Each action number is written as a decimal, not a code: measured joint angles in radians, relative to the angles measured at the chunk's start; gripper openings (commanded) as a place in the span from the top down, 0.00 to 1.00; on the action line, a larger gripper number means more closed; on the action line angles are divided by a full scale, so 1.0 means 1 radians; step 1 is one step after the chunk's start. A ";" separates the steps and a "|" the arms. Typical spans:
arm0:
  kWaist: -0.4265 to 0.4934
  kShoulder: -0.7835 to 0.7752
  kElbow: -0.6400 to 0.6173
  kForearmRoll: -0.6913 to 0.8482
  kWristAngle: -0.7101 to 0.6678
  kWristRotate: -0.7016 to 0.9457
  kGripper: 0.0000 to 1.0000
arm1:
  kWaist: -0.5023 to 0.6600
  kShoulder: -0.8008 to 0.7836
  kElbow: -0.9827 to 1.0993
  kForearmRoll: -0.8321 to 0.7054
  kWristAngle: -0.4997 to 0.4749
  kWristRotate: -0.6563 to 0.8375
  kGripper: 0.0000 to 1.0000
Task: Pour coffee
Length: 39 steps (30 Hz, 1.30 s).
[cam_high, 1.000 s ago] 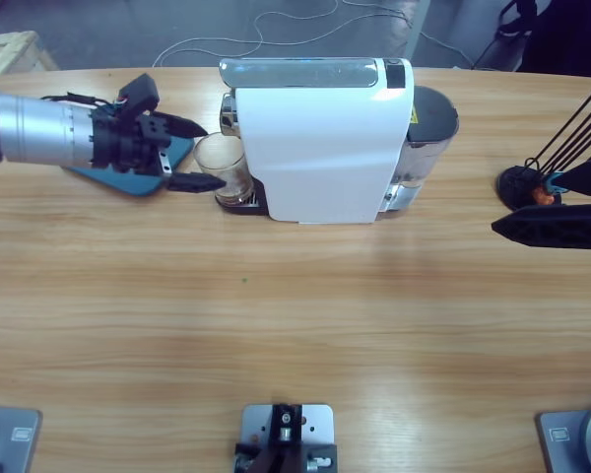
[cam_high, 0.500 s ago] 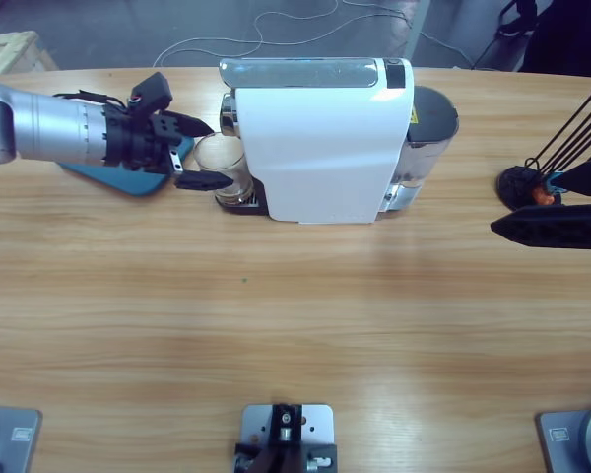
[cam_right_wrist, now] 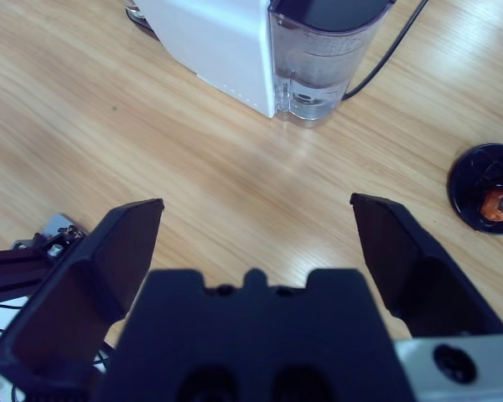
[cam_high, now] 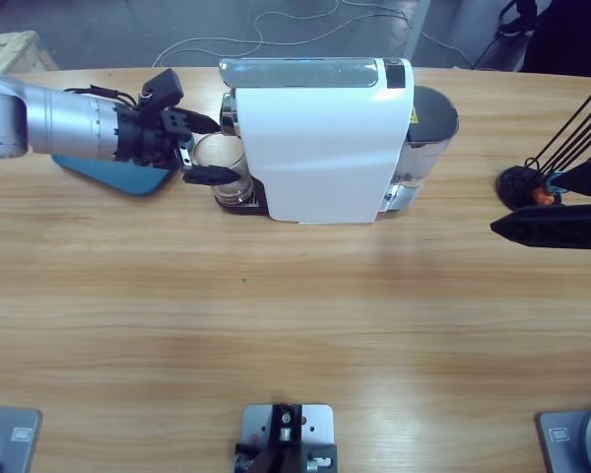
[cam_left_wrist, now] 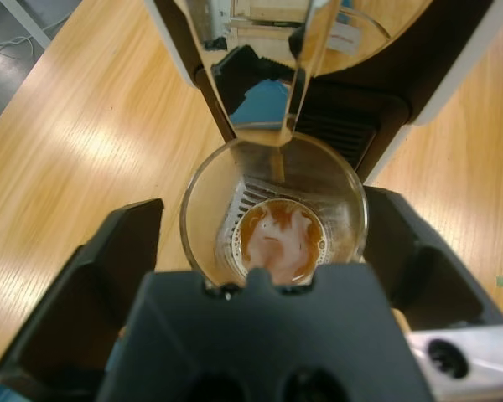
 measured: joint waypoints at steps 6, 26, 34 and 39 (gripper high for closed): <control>0.000 0.000 0.000 0.000 0.000 0.000 1.00 | 0.000 0.000 -0.002 0.000 0.000 0.000 0.00; 0.143 -0.327 0.120 0.057 0.369 -0.200 1.00 | 0.000 -0.074 -0.010 0.009 -0.028 0.001 0.00; 0.254 -0.227 0.129 -0.027 0.509 -0.347 1.00 | 0.000 -0.085 -0.003 0.009 -0.039 0.001 0.00; 0.260 -0.123 0.128 -0.098 0.507 -0.365 1.00 | 0.000 -0.085 -0.003 0.009 -0.041 0.002 0.00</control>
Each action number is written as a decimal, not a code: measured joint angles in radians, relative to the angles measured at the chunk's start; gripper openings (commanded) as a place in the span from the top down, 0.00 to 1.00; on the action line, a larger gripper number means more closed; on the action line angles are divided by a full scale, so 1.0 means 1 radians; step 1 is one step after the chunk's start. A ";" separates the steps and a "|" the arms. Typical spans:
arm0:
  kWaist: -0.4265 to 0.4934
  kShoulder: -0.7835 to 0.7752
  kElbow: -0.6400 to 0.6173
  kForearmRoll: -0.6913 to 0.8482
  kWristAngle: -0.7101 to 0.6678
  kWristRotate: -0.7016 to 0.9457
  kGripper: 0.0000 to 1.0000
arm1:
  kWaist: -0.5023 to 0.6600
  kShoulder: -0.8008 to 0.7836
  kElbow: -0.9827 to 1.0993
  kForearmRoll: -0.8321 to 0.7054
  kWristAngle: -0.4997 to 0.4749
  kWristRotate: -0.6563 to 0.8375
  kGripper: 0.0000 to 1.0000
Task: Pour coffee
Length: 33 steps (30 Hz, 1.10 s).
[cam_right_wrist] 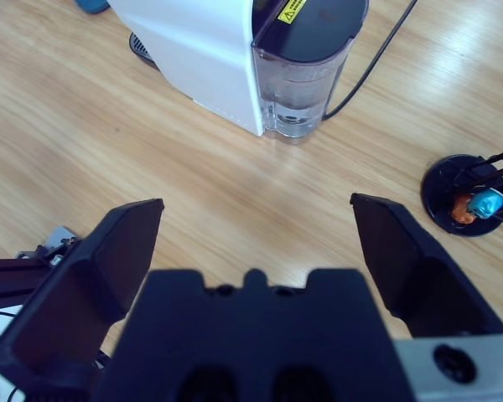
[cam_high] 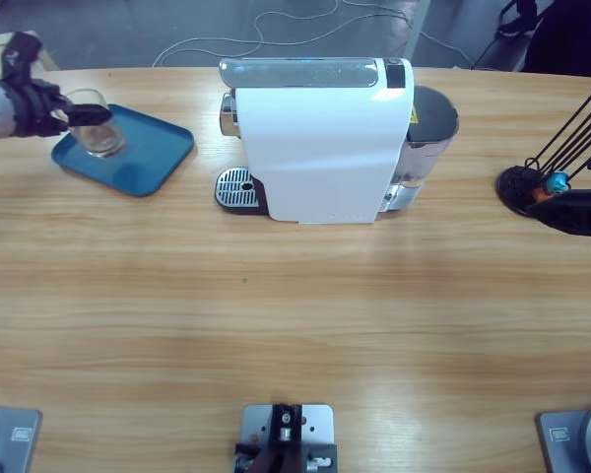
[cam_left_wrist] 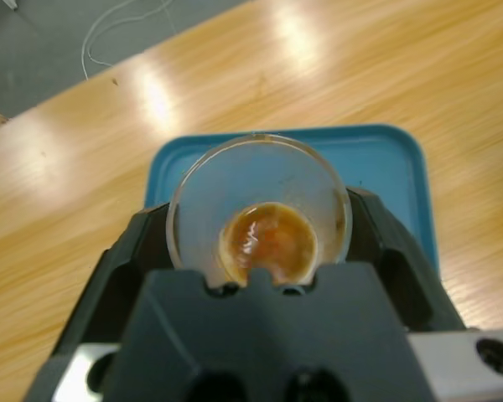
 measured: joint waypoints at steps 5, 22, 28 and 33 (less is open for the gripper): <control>0.000 0.050 0.000 -0.040 -0.001 -0.017 1.00 | 0.000 0.001 0.007 -0.011 0.000 0.000 0.00; 0.003 0.112 -0.002 -0.095 -0.029 -0.022 0.02 | 0.000 0.002 0.037 -0.022 0.000 0.000 0.00; 0.004 0.115 0.001 -0.097 -0.032 -0.022 0.01 | 0.000 0.002 0.048 -0.033 0.000 0.000 0.00; 0.007 0.084 0.032 -0.097 -0.032 -0.040 0.01 | 0.000 0.002 0.049 -0.036 0.000 0.000 0.00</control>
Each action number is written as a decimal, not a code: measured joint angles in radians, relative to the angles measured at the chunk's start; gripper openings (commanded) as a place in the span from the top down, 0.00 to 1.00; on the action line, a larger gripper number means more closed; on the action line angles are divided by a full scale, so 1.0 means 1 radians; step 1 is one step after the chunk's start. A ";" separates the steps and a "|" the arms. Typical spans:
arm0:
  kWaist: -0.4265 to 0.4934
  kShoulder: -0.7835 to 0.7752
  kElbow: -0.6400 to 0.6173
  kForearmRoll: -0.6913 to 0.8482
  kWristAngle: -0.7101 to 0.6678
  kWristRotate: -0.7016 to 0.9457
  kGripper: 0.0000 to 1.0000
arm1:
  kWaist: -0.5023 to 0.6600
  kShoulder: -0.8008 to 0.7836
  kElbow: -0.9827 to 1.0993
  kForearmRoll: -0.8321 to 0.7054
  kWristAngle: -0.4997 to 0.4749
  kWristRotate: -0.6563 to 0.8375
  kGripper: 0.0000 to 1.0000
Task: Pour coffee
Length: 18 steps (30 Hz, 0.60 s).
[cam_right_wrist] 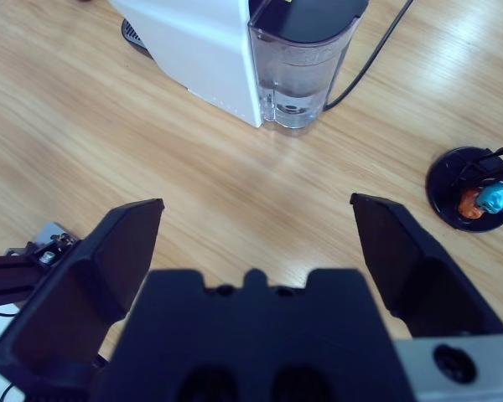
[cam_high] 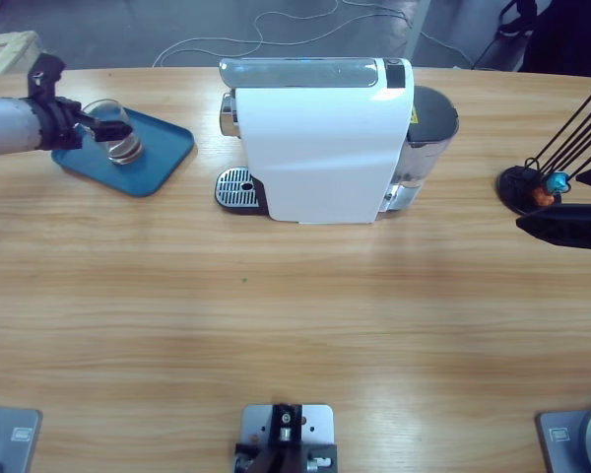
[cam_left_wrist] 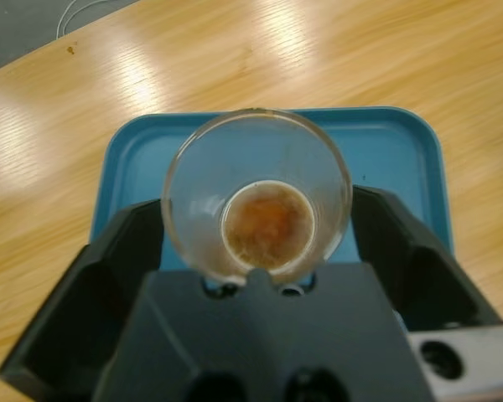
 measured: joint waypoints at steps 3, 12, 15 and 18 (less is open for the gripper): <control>0.000 -0.092 0.032 0.000 0.012 -0.003 0.02 | 0.000 0.000 0.000 -0.003 0.000 0.000 0.00; -0.122 -0.520 0.085 0.287 0.074 -0.100 0.02 | 0.000 -0.061 0.019 0.002 -0.010 0.000 0.00; -0.211 -0.600 0.073 0.417 0.076 -0.214 0.00 | 0.000 -0.077 0.023 0.002 -0.024 0.000 0.00; -0.303 -0.668 0.043 0.531 0.076 -0.318 0.00 | 0.000 -0.080 0.025 0.002 -0.040 0.000 0.00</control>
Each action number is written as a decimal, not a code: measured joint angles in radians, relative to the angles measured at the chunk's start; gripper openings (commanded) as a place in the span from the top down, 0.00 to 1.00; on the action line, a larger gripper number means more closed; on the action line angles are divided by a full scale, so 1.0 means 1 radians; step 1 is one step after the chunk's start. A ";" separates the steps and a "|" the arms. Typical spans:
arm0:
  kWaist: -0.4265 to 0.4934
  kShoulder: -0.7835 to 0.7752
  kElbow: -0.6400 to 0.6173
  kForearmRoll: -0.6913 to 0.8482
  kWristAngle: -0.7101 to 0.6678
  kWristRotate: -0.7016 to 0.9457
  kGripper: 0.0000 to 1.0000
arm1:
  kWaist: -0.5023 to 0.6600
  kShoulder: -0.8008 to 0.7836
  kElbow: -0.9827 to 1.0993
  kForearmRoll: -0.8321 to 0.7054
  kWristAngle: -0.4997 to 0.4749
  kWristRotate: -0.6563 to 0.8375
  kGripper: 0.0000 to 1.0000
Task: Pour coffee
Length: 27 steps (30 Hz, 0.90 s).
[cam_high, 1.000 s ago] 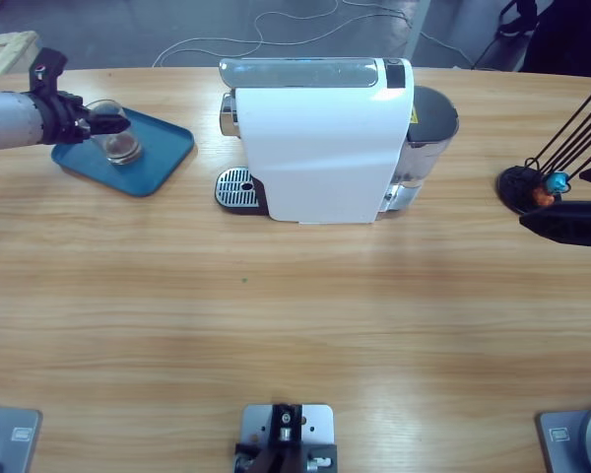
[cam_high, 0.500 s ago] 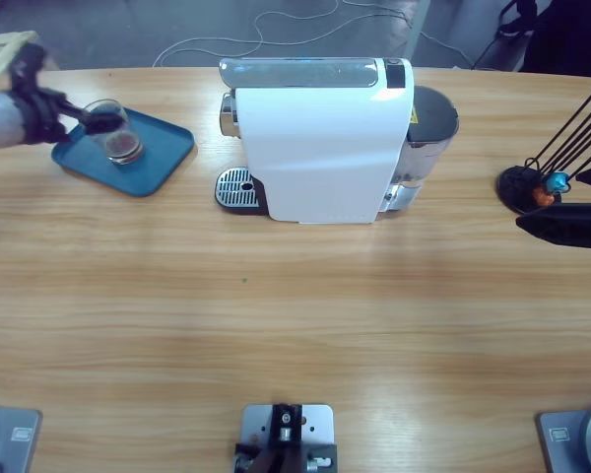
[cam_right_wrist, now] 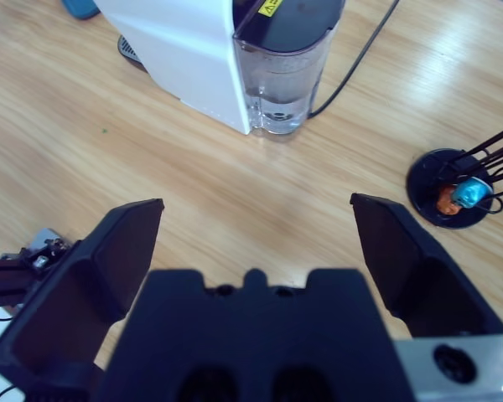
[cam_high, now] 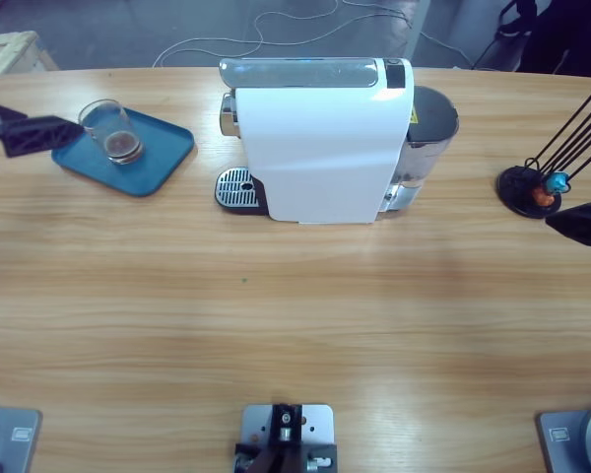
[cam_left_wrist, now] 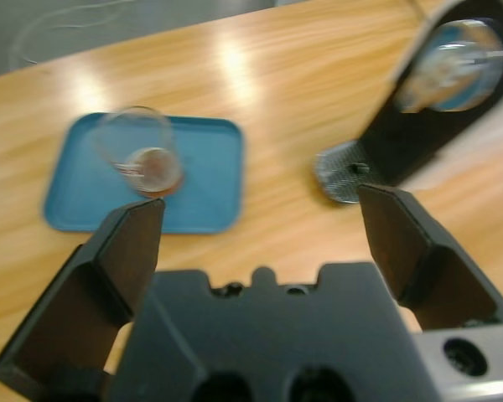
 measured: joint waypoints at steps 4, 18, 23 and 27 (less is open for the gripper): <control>-0.100 -0.085 -0.030 0.099 0.000 -0.119 0.00 | 0.001 -0.020 0.002 0.008 -0.020 0.000 0.00; -0.358 -0.226 -0.095 0.377 -0.011 -0.151 0.00 | 0.001 -0.113 0.056 0.113 -0.088 -0.034 0.00; -0.410 -0.239 -0.110 0.439 -0.016 -0.131 0.00 | 0.001 -0.149 0.069 0.145 -0.114 -0.038 0.00; -0.415 -0.247 -0.065 0.434 -0.015 -0.094 0.00 | 0.001 -0.173 0.075 0.146 -0.114 -0.038 0.00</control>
